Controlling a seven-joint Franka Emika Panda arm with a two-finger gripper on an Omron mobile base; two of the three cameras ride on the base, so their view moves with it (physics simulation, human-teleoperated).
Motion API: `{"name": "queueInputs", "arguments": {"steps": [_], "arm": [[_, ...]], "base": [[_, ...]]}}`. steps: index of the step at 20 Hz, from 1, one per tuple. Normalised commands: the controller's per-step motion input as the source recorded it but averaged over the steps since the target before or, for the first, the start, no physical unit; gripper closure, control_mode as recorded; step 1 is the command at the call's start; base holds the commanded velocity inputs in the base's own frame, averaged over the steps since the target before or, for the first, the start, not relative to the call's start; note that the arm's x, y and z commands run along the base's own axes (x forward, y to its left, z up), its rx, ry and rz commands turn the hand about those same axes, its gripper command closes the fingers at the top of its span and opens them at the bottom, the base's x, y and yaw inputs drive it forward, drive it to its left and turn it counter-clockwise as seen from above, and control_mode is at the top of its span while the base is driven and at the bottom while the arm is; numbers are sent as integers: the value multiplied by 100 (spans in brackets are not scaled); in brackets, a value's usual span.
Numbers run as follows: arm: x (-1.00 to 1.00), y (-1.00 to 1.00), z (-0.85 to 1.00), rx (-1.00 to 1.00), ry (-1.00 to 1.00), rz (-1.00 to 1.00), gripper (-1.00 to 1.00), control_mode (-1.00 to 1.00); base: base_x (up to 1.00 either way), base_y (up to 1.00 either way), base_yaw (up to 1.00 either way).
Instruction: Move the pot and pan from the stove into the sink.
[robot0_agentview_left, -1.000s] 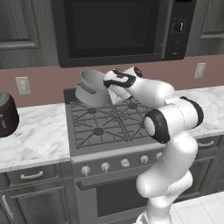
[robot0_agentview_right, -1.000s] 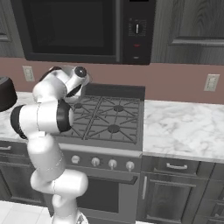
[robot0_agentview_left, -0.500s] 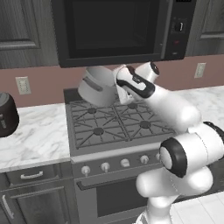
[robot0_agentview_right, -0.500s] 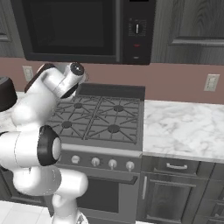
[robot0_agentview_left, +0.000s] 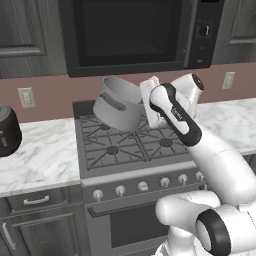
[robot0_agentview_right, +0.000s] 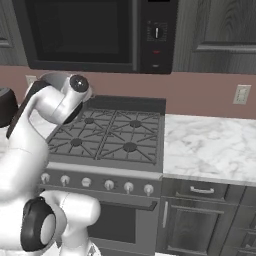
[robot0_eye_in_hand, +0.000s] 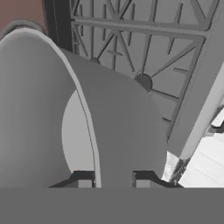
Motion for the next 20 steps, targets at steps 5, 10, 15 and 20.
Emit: {"name": "queueInputs", "arguments": {"steps": [5,10,15,20], "arm": [[-100,-13,33,0,0,2,100,-100],[-100,-14,29,0,0,3,100,-100],[-100,-11,17,0,0,5,100,-100],[-100,-10,16,-1,0,6,100,-100]], "base": [[0,0,0],[0,0,0],[0,0,0],[0,0,0]]}}
